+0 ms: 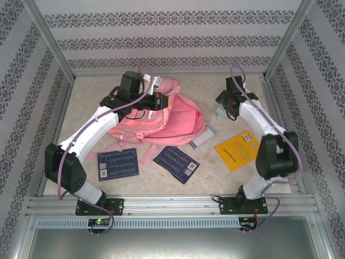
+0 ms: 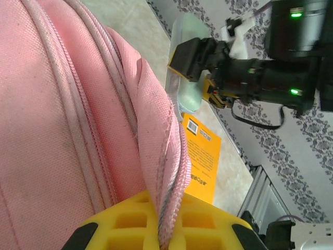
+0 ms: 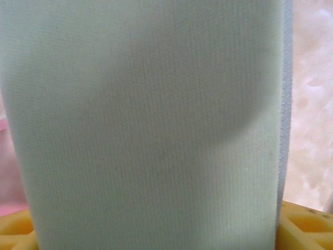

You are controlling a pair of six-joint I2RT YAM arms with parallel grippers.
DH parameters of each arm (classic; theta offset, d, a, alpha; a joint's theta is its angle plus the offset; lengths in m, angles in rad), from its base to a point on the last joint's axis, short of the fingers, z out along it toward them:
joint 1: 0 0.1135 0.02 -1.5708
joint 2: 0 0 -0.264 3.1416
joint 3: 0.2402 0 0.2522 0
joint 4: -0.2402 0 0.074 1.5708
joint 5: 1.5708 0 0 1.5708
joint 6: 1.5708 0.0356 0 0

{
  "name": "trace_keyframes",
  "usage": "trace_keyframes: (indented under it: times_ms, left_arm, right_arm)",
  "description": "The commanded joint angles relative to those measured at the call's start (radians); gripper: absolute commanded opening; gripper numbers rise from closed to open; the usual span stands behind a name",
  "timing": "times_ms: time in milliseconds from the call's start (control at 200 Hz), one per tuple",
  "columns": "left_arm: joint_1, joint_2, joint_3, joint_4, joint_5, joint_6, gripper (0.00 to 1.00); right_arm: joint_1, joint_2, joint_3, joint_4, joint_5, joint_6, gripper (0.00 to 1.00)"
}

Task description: Pack the student bag

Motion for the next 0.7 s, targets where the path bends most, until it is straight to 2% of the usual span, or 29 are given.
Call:
trace_keyframes:
  times_ms: [0,85,195,375,565,695]
  left_arm:
    - [-0.063,-0.023,0.082,0.011,0.108,0.080,0.00]
    - [-0.103,-0.022,0.113,-0.046,0.106,0.127,0.00]
    - [-0.131,-0.048,0.118,-0.068,0.084,0.159,0.00]
    - [-0.134,-0.087,0.136,-0.117,-0.056,0.194,0.00]
    - [-0.129,-0.150,0.095,-0.065,-0.125,0.214,0.00]
    - [-0.101,-0.180,0.068,-0.009,-0.084,0.191,0.00]
  right_arm:
    - [0.065,-0.153,-0.112,0.096,-0.027,-0.076,0.74]
    - [0.127,-0.268,-0.205,0.130,-0.052,-0.086,0.72]
    - [0.196,-0.426,-0.341,0.187,-0.148,-0.066,0.68]
    - [0.312,-0.624,-0.544,0.297,-0.238,0.031,0.66]
    - [0.375,-0.633,-0.660,0.480,-0.330,0.141,0.66]
    - [0.425,-0.543,-0.637,0.548,-0.366,0.133,0.68]
